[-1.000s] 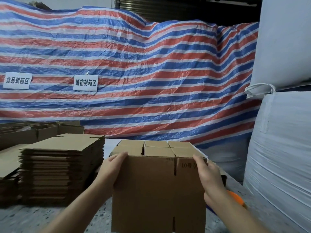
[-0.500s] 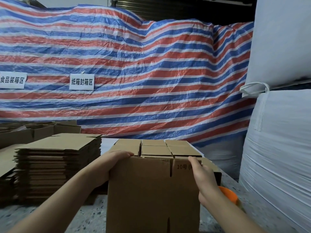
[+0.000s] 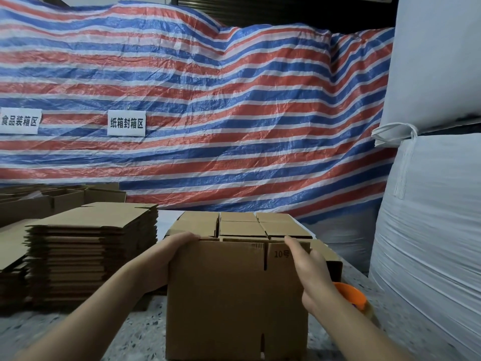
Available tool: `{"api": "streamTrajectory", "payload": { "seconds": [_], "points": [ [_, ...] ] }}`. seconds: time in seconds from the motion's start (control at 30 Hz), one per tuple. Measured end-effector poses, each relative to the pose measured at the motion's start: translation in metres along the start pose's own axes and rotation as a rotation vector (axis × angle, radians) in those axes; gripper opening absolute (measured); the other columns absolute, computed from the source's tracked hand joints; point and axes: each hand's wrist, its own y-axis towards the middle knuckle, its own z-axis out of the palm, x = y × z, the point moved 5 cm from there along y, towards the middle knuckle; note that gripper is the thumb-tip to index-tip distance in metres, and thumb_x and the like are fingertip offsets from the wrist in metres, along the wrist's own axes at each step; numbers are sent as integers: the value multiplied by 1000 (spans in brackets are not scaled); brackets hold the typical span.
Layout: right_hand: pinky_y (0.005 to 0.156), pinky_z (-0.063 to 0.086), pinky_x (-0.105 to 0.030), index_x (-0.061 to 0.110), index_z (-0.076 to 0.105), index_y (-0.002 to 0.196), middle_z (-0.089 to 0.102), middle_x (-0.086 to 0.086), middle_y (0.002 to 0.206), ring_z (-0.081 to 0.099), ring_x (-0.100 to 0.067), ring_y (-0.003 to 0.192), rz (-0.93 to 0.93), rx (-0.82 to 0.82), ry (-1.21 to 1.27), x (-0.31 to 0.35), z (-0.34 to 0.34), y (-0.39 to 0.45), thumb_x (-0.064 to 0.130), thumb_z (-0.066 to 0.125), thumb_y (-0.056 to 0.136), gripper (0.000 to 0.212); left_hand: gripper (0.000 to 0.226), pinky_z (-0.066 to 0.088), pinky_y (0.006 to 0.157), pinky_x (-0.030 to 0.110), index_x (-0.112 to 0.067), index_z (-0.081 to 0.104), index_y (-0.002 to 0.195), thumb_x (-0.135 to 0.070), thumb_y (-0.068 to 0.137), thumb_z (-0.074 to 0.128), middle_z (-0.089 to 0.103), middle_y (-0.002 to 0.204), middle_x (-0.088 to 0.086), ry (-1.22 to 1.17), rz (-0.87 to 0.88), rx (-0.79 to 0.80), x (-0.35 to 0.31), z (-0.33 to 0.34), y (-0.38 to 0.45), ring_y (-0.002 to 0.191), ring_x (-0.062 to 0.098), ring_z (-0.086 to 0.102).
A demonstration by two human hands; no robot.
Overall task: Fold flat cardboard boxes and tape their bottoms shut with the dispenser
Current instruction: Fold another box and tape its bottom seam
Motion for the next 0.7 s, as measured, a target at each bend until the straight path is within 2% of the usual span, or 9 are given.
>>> {"api": "streamTrajectory", "payload": {
  "seconds": [0.07,0.13,0.23,0.3,0.4,0.47,0.57,0.63,0.7],
  "points": [
    [92,54,-49,7,69,103,74,-9,92,70,-29,92,-3,37,-18,6,-1,0,47,64,92,42,42,47,97,45,-8,65,126,-33,92,60,60,126,28,-19,-6,-5,-3,2,-2,104,34,61],
    [80,57,-44,4,72,101,73,-16,84,72,-30,85,-48,99,-22,14,-1,2,46,59,94,45,36,51,86,39,-11,65,124,-27,94,56,66,119,25,-57,10,-31,-8,8,-1,97,30,64],
    [76,55,-40,17,77,86,73,-17,87,72,-25,83,-117,229,7,23,4,6,51,50,95,44,33,57,70,32,-23,71,114,-16,95,45,76,98,11,-100,59,-89,-15,22,0,87,24,69],
    [69,57,-36,18,76,80,71,-13,83,71,-21,76,-110,336,44,24,9,8,56,47,89,48,31,56,60,28,-27,69,110,-16,96,43,76,95,9,-132,75,-162,-17,32,-1,80,21,68],
    [68,55,-35,9,71,94,66,-14,82,66,-24,76,-45,453,93,20,11,12,59,50,79,56,31,57,78,37,-38,56,119,-21,100,38,65,107,4,-113,130,-245,-8,44,-2,93,23,65],
    [67,54,-33,8,68,85,63,-12,76,64,-23,72,-2,508,102,11,12,10,60,53,77,54,39,51,97,47,-37,49,134,-22,102,34,60,118,3,-90,155,-296,0,49,-3,108,26,61],
    [66,55,-30,15,72,75,65,-10,73,66,-20,71,49,520,140,-7,8,12,62,55,79,50,45,44,106,48,-33,37,148,-27,104,30,53,134,3,-42,155,-302,13,54,-3,117,24,54],
    [66,56,-30,14,73,79,67,-11,75,68,-20,72,56,508,117,-8,5,13,62,57,82,51,39,46,102,46,-32,47,140,-35,104,33,62,124,3,-64,136,-281,17,55,-4,111,23,59],
    [72,55,-32,13,73,80,70,-11,77,70,-20,73,71,492,48,-6,4,16,66,52,85,57,39,53,89,41,-28,68,108,-48,101,35,76,92,3,-140,81,-252,19,54,-4,93,23,70]
  ]
}}
